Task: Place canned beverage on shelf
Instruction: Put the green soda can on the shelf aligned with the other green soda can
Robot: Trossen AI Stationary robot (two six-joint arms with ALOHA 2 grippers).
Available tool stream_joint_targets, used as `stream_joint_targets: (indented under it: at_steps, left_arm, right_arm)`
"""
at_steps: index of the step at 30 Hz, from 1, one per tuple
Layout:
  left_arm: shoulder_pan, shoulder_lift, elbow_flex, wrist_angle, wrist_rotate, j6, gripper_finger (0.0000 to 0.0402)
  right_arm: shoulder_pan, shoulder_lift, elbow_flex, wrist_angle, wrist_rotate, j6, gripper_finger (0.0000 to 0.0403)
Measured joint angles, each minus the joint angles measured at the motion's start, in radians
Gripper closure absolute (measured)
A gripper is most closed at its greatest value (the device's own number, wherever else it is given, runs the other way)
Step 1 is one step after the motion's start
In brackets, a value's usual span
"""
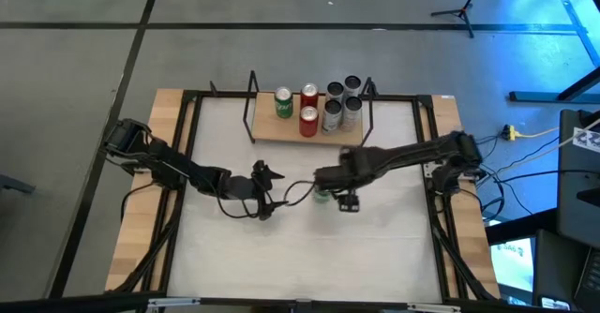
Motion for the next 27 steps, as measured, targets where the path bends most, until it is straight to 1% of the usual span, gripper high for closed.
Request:
stream_joint_targets:
  at_steps: [2,4,8,11,15,19,23,25,27]
  left_arm:
    - [0.000,0.000,0.000,0.029,0.009,0.010,0.0005]
    - [0.000,0.012,0.000,0.080,0.046,0.029,0.0005]
    - [-0.007,0.082,0.001,0.230,0.096,0.058,0.0005]
    - [-0.007,0.157,0.024,0.297,0.114,0.069,0.0005]
    - [0.002,0.257,0.107,0.307,0.088,0.078,0.0005]
    - [0.009,0.354,0.206,0.277,0.067,0.078,0.0005]
    - [0.009,0.405,0.274,0.218,-0.020,0.070,0.0005]
    - [0.009,0.407,0.288,0.197,-0.059,0.056,0.0005]
    - [0.009,0.406,0.296,0.187,-0.092,0.051,0.0005]
  right_arm:
    - [0.013,-0.058,-0.057,0.004,0.026,0.058,0.0027]
    - [0.026,-0.124,-0.152,0.067,0.028,0.095,0.0027]
    - [0.051,-0.234,-0.389,0.303,0.043,0.129,0.0027]
    - [0.060,-0.289,-0.548,0.465,0.105,0.149,0.0027]
    - [0.058,-0.304,-0.708,0.654,0.218,0.181,0.0027]
    - [0.057,-0.304,-0.802,0.835,0.345,0.179,0.0026]
    - [0.057,-0.304,-0.835,0.938,0.472,0.177,0.0026]
    - [0.057,-0.304,-0.837,0.969,0.508,0.166,0.0026]
    - [0.057,-0.304,-0.837,1.018,0.515,0.131,0.0026]
